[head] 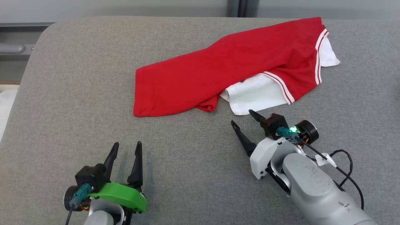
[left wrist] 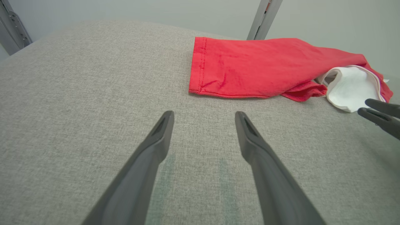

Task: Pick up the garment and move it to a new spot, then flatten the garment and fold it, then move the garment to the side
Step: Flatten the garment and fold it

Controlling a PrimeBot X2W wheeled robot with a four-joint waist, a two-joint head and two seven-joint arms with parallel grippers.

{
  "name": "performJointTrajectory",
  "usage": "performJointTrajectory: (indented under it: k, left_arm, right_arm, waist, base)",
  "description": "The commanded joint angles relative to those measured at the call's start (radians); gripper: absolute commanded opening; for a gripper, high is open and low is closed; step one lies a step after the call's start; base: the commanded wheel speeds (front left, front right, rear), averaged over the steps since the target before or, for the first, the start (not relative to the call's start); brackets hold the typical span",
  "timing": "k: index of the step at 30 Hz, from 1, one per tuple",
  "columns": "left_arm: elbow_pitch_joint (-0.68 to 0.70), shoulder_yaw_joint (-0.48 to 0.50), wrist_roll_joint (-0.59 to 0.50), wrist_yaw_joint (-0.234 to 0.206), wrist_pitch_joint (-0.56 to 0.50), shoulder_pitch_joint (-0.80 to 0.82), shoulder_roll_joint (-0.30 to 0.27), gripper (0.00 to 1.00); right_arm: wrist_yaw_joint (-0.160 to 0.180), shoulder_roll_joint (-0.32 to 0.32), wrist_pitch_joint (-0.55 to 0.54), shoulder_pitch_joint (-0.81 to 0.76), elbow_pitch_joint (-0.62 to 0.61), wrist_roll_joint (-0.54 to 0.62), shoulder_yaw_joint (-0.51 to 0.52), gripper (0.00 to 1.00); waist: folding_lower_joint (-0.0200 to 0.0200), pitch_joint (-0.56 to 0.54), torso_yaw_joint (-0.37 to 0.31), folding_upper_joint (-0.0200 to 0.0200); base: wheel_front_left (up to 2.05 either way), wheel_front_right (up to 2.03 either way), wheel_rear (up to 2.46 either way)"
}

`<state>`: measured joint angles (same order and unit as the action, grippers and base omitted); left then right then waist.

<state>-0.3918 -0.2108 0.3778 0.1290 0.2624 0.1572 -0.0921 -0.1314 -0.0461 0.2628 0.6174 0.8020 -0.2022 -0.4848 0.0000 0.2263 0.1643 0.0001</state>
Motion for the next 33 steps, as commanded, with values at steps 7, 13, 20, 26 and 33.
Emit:
performJointTrajectory:
  k: [7,13,20,26,33]
  left_arm:
    - [0.01,-0.011,0.017,0.003,0.003,0.029,-0.006,1.0]
    - [0.003,-0.022,0.02,0.003,0.003,0.036,-0.003,1.0]
    - [-0.002,-0.004,0.01,0.003,0.003,0.009,-0.006,1.0]
    - [-0.002,0.01,-0.006,0.003,0.003,-0.027,-0.003,1.0]
    - [-0.002,0.033,-0.03,0.003,0.003,-0.058,0.002,1.0]
  right_arm:
    - [0.002,-0.007,-0.001,0.098,0.154,-0.02,-0.063,1.0]
    - [0.002,-0.008,-0.004,0.127,0.254,-0.038,-0.077,0.0]
    - [0.001,-0.009,-0.004,0.098,0.285,-0.031,-0.035,0.0]
    - [0.002,-0.052,0.0,-0.046,0.124,0.019,0.138,0.0]
    - [0.002,-0.108,0.001,-0.239,-0.099,0.042,0.314,0.0]
  waist:
    - [0.0,0.037,0.048,-0.0001]
    - [0.0,0.04,0.074,-0.0001]
    - [0.0,0.003,0.056,-0.0001]
    - [0.0,-0.063,0.003,-0.0001]
    - [0.0,-0.109,-0.059,-0.0001]
  base:
    - [0.0,0.0,0.0]
    - [0.0,0.0,0.0]
    - [0.0,0.0,0.0]
    - [0.0,0.0,0.0]
    - [0.0,0.0,0.0]
